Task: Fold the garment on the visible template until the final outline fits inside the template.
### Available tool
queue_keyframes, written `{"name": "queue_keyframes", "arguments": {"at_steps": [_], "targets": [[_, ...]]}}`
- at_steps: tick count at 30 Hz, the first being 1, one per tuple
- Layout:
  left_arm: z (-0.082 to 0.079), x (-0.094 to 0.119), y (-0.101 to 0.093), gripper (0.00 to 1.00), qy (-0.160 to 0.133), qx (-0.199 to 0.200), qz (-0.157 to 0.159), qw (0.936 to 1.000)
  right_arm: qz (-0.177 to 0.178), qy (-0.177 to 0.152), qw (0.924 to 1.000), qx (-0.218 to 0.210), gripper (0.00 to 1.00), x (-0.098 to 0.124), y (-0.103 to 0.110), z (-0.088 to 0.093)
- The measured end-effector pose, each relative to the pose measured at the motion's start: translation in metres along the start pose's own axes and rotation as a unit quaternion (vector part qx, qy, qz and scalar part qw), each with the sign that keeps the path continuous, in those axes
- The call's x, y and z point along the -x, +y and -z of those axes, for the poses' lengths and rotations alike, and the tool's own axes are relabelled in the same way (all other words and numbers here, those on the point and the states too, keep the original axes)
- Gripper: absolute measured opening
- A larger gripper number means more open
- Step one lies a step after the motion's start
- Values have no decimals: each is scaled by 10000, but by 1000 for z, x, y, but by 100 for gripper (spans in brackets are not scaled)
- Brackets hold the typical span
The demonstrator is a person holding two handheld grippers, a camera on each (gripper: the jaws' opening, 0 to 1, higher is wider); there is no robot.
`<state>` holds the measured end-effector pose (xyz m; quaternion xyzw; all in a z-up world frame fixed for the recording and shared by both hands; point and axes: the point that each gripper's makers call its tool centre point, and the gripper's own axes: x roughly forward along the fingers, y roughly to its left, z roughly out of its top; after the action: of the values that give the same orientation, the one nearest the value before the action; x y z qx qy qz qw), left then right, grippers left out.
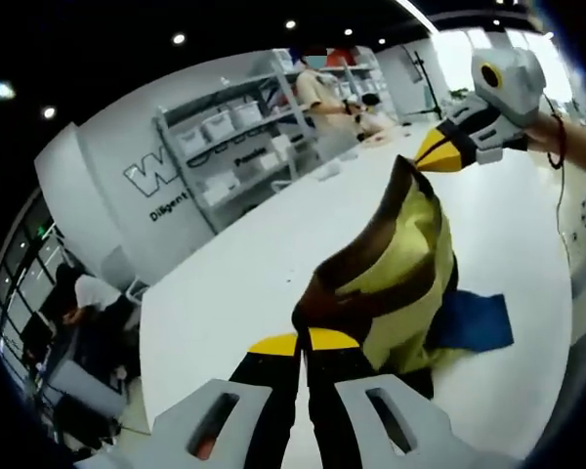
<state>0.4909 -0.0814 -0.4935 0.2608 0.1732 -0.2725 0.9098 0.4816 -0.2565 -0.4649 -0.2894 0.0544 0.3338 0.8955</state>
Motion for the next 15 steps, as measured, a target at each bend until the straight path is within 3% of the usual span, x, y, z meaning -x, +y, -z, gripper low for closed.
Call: {"name": "queue_keyframes", "arguments": {"at_steps": [2,5,9,13,15], "targets": [[4,-9,3,1,78,54,22,10000,210,262,9992,238,0,-9,-10,10],[10,-24,7,1,156,264,-8,9995,234,227,9994,-77,0,-26,-13,14],[20,-46,12,1,266,406,-59,9988,269,616,9977,-27,0,-46,-17,33],[30,-70,14,1,352,172,-83,9992,284,783,9965,-95,0,-65,-18,47],[34,-81,18,1,417,251,-136,9987,336,896,9954,-95,0,-76,-20,55]]}}
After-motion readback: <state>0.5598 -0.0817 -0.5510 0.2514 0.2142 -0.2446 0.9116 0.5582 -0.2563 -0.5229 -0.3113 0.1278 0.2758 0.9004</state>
